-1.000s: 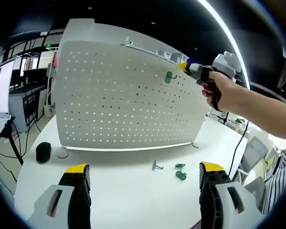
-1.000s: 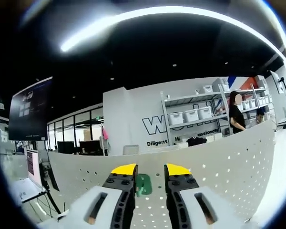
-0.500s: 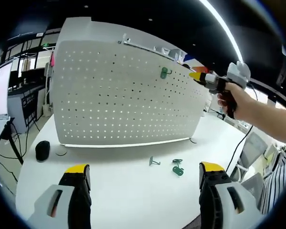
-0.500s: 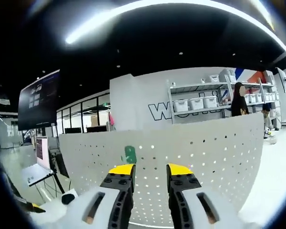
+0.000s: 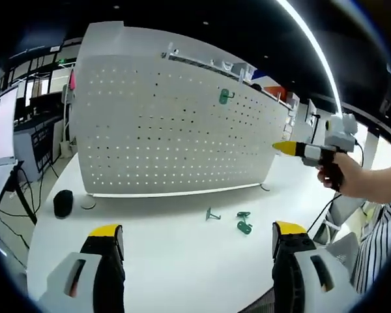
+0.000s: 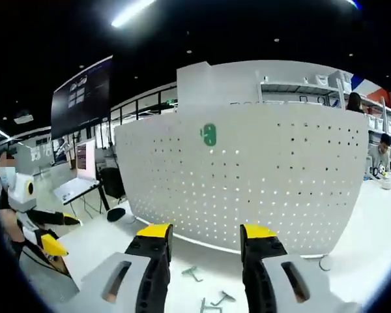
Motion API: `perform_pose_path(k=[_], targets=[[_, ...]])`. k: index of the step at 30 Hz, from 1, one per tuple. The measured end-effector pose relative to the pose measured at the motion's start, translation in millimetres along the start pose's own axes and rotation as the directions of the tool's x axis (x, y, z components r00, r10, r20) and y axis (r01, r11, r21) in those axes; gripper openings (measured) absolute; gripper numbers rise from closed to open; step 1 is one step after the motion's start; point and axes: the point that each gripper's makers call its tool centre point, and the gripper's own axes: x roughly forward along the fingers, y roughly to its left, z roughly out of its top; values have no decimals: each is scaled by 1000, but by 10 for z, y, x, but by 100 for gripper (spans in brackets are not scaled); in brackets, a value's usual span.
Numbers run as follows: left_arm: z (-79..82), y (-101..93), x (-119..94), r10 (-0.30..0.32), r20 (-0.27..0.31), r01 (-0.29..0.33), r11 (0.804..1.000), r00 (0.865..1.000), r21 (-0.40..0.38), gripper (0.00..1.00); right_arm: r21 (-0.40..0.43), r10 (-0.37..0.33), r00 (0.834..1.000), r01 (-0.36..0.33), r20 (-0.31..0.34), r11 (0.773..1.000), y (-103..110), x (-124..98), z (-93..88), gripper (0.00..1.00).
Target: Insert the hook assembly into the mounting plate slot until the hook locks in place.
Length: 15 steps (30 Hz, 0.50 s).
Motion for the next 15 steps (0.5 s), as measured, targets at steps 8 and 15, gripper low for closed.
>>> perform_pose_path(k=[8, 15], targets=[[-67, 32, -89, 20, -21, -20, 1000, 1000, -12, 96, 21, 77, 985, -74, -154, 997, 272, -268, -598, 48], [-174, 44, -122, 42, -41, -44, 999, 998, -29, 95, 77, 101, 969, -86, -224, 993, 423, -504, -928, 53]])
